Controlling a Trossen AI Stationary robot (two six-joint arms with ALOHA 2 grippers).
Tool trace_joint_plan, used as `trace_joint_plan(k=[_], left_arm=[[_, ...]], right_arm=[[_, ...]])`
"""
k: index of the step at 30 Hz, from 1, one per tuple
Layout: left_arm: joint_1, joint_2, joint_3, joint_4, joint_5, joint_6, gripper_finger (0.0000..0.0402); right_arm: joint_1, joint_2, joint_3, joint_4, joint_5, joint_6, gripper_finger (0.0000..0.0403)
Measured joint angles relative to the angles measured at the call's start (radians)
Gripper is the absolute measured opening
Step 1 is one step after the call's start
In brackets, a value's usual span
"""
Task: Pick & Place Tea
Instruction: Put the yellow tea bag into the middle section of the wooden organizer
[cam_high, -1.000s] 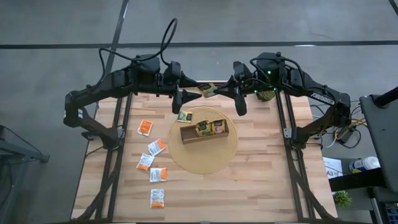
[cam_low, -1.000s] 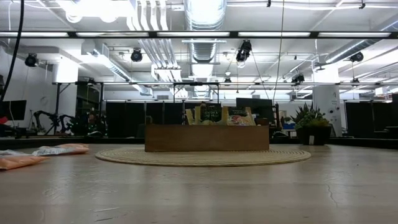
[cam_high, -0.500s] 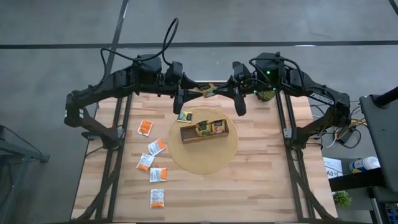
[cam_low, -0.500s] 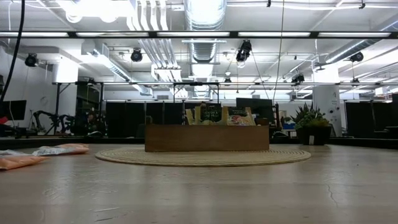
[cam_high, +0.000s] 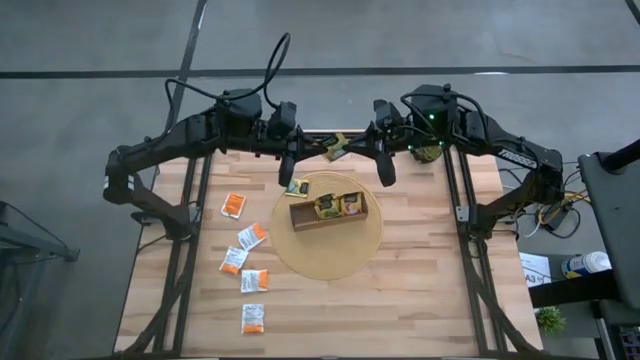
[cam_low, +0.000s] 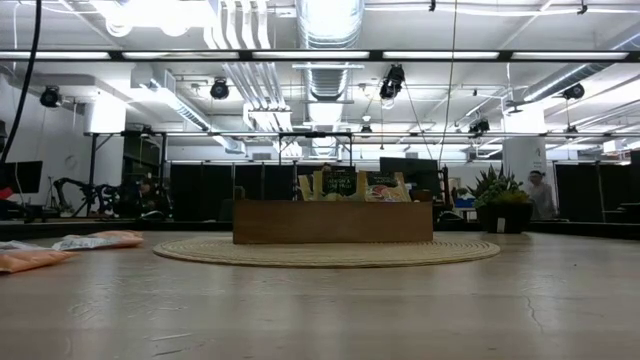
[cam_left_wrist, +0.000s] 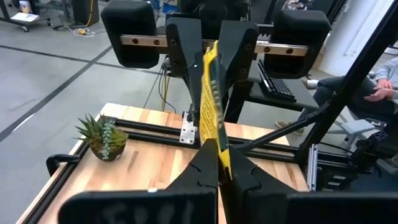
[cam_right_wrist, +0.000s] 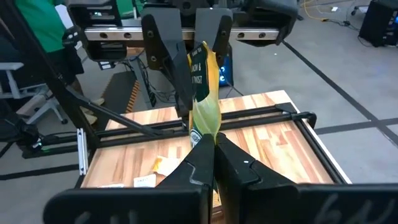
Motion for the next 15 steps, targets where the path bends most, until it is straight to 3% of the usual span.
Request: trace_joint_plan(k=[5, 15], left_arm=[[0.0, -0.005, 0.0, -0.008, 0.002, 0.0, 0.0001], [0.0, -0.01, -0.001, -0.075, 0.001, 0.013, 0.0]], right_arm=[[0.0, -0.009, 0.0, 0.026, -0.033, 0.016, 0.0033], [0.0, -0.04, 0.03, 0.027, -0.041, 0.067, 0.0137]])
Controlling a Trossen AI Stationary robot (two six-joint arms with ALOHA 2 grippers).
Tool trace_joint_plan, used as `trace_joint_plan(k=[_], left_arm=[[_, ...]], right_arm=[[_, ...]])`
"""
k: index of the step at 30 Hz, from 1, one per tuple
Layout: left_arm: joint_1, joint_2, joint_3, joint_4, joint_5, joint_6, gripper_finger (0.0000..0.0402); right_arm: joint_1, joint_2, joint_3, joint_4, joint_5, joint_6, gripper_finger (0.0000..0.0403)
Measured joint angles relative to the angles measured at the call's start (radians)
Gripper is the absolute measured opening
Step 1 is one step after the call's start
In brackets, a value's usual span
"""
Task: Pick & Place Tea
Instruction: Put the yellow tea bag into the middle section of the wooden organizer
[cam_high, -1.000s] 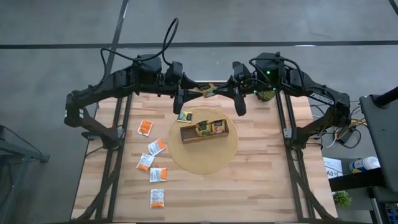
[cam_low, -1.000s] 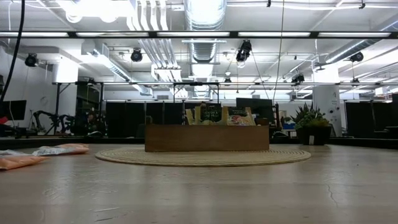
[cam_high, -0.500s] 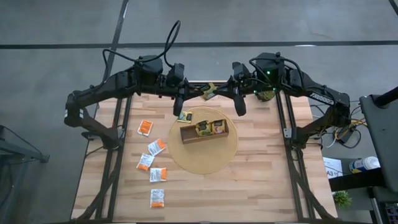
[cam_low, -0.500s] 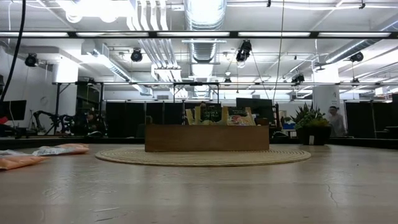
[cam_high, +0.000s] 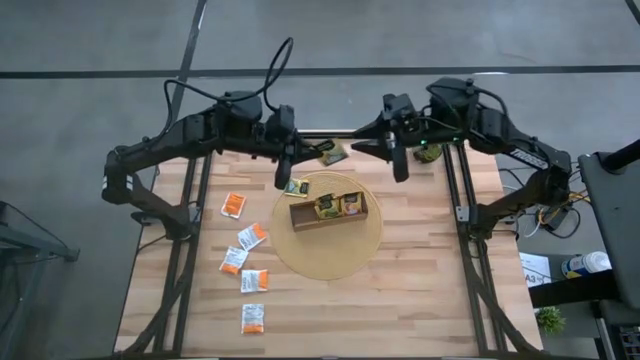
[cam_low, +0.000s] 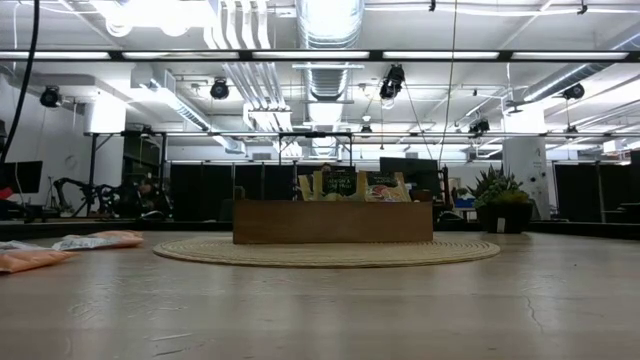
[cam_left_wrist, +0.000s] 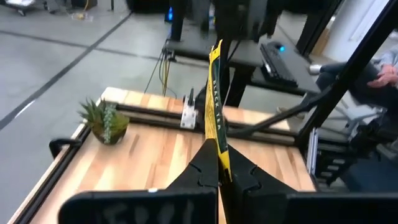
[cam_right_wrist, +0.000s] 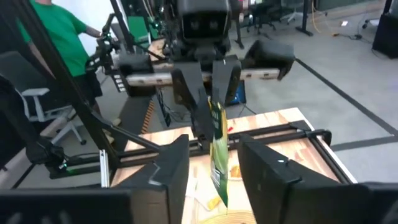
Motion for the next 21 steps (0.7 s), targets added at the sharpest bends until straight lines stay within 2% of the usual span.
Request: trace_joint_plan(k=[5, 11, 14, 21], left_arm=[[0.0, 0.014, -0.005, -0.089, -0.024, 0.006, 0.0], [-0.002, 0.037, -0.079, -0.101, -0.032, 0.027, 0.0], [-0.004, 0.038, -0.148, -0.076, -0.032, 0.026, 0.0], [-0.044, 0.038, -0.352, 0.103, -0.031, -0.007, 0.0]], right_arm=[[0.0, -0.04, 0.0, -0.041, 0.0, -0.002, 0.016], [0.0, -0.087, 0.0, -0.129, 0.001, -0.003, 0.0156], [0.0, -0.101, 0.0, -0.154, 0.001, -0.003, 0.0149], [0.0, -0.109, 0.0, -0.165, 0.003, -0.004, 0.0133]])
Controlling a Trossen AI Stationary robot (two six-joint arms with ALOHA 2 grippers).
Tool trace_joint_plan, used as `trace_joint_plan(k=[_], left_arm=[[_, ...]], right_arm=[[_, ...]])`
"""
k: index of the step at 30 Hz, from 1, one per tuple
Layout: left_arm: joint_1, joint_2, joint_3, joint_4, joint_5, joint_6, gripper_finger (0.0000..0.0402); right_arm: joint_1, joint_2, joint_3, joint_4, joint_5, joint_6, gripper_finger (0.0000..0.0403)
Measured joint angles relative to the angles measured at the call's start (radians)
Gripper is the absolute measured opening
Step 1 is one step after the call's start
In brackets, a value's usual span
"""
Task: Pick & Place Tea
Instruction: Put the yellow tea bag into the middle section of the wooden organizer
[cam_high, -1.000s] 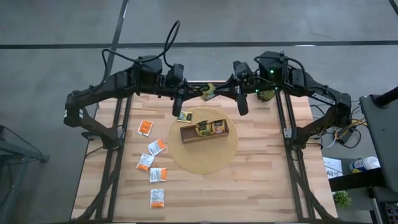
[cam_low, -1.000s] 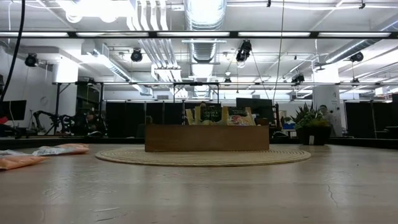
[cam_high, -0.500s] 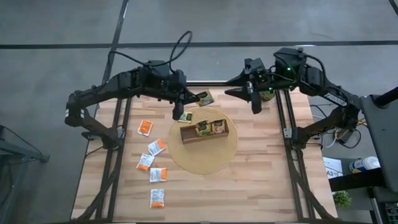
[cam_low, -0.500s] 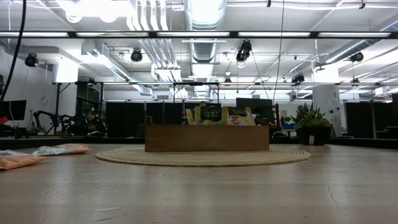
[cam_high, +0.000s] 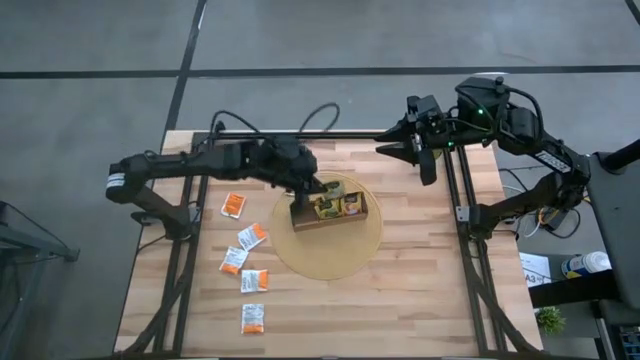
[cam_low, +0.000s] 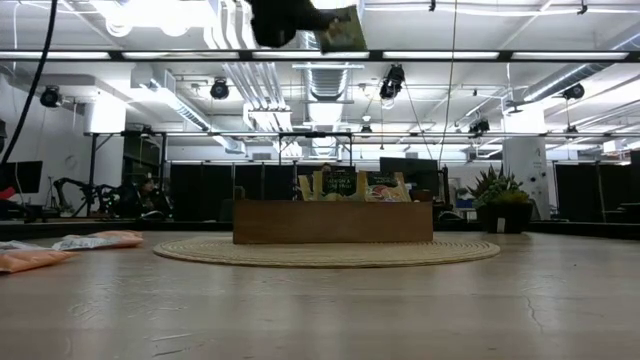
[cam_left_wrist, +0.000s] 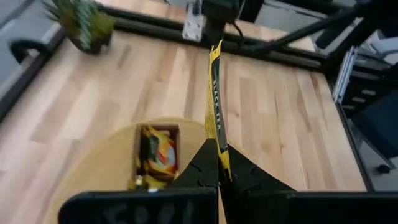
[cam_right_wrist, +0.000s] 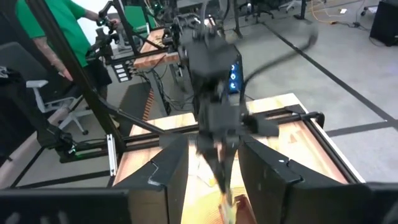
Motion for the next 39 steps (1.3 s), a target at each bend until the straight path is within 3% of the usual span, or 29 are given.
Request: trace_joint_plan(k=[10, 15, 25, 35, 39], left_arm=[[-0.036, 0.0, -0.273, 0.296, 0.005, -0.097, 0.0], [-0.04, 0.0, -0.339, 0.342, 0.004, -0.12, 0.0], [-0.091, 0.0, -0.371, 0.356, -0.075, -0.077, 0.0], [-0.131, 0.106, -0.344, 0.371, -0.083, -0.069, 0.0], [-0.146, 0.168, -0.31, 0.37, -0.119, -0.055, 0.0]], right_arm=[[-0.001, 0.004, 0.0, 0.0, 0.058, -0.027, 0.0123], [0.0, 0.004, 0.0, -0.002, 0.061, -0.033, 0.0126], [0.0, 0.004, -0.002, -0.038, 0.061, -0.039, 0.0112], [0.0, 0.004, -0.002, -0.05, 0.061, -0.063, 0.0018], [0.0, 0.004, -0.002, -0.053, 0.061, -0.06, 0.0009]])
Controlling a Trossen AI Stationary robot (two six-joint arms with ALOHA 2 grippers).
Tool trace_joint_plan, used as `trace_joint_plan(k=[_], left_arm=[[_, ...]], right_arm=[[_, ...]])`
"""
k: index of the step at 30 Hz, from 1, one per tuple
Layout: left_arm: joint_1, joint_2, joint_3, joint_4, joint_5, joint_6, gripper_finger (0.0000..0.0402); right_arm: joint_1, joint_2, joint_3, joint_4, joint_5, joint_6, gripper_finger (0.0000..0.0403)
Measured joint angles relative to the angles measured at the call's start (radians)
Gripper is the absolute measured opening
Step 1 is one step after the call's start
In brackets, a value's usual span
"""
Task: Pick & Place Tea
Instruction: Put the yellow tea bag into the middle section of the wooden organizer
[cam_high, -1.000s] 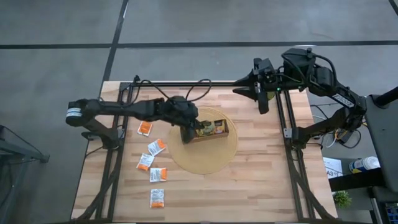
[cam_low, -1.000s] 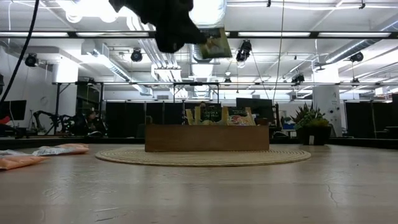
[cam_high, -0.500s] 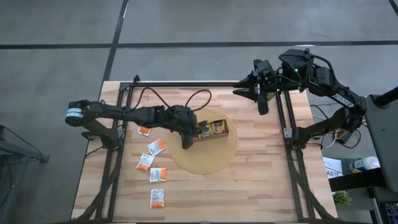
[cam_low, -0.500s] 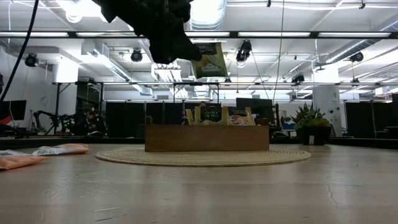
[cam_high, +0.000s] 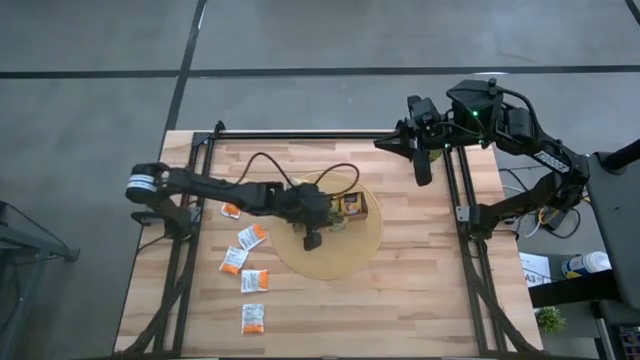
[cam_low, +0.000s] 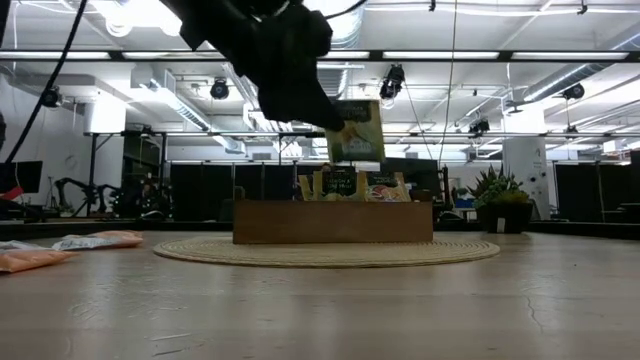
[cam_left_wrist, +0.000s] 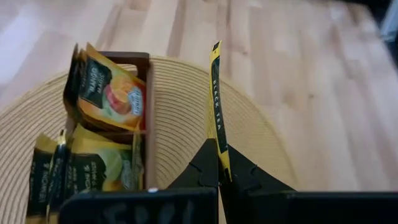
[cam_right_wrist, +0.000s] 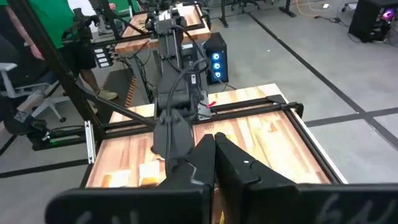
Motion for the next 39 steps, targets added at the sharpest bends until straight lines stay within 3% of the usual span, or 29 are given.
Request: trace_joint_plan(k=[8, 18, 39], left_arm=[[-0.001, 0.059, 0.024, -0.016, -0.158, 0.013, 0.0], [0.0, 0.066, 0.023, -0.1, -0.267, 0.087, 0.0], [0.01, 0.074, -0.01, -0.033, -0.236, 0.106, 0.0]], right_arm=[[0.0, 0.0, -0.004, -0.018, 0.019, 0.007, 0.0008], [0.0, 0.0, -0.004, -0.023, 0.018, 0.005, 0.0008], [0.0, 0.0, -0.011, -0.022, 0.017, -0.003, 0.0008]])
